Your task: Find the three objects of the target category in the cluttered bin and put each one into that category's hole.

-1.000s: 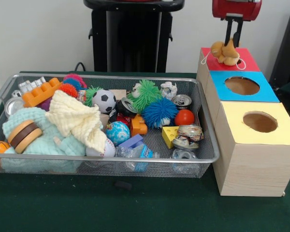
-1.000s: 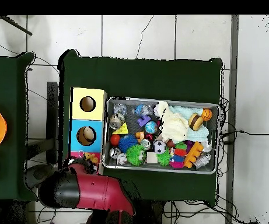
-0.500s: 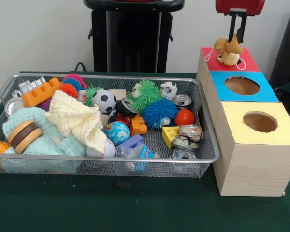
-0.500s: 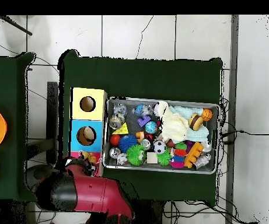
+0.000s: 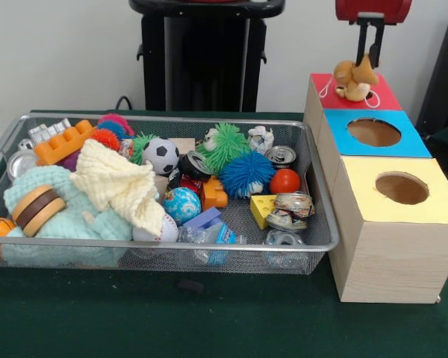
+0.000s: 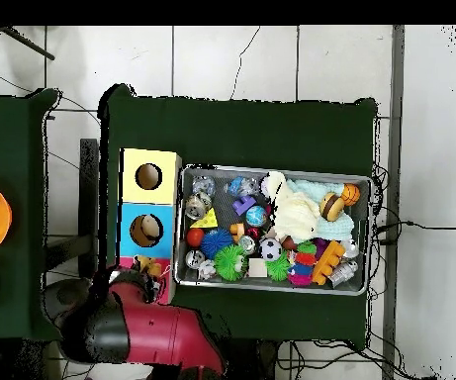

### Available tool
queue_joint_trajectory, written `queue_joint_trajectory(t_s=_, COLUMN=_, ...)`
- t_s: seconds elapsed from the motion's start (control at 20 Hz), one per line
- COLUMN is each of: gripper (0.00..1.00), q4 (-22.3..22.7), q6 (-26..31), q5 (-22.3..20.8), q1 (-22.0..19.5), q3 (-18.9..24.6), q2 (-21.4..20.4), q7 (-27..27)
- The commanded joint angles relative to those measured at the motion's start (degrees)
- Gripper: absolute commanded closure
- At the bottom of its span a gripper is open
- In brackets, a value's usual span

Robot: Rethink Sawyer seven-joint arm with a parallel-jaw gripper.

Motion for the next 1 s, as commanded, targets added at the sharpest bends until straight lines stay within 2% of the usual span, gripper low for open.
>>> queue_joint_trajectory(t_s=0.05, gripper=1.00, q4=6.8, q6=-9.4, q5=-1.7, q1=-2.9, q3=7.6, q2=4.5, q7=10.5)
queue_joint_trajectory(t_s=0.4, gripper=1.00, q4=8.0, q6=-17.7, q5=-4.6, q1=-6.3, q3=10.5, q2=10.5, q7=10.7)
queue_joint_trajectory(t_s=1.0, gripper=1.00, q4=15.6, q6=-17.9, q5=-5.4, q1=-8.5, q3=13.7, q2=6.6, q7=12.3)
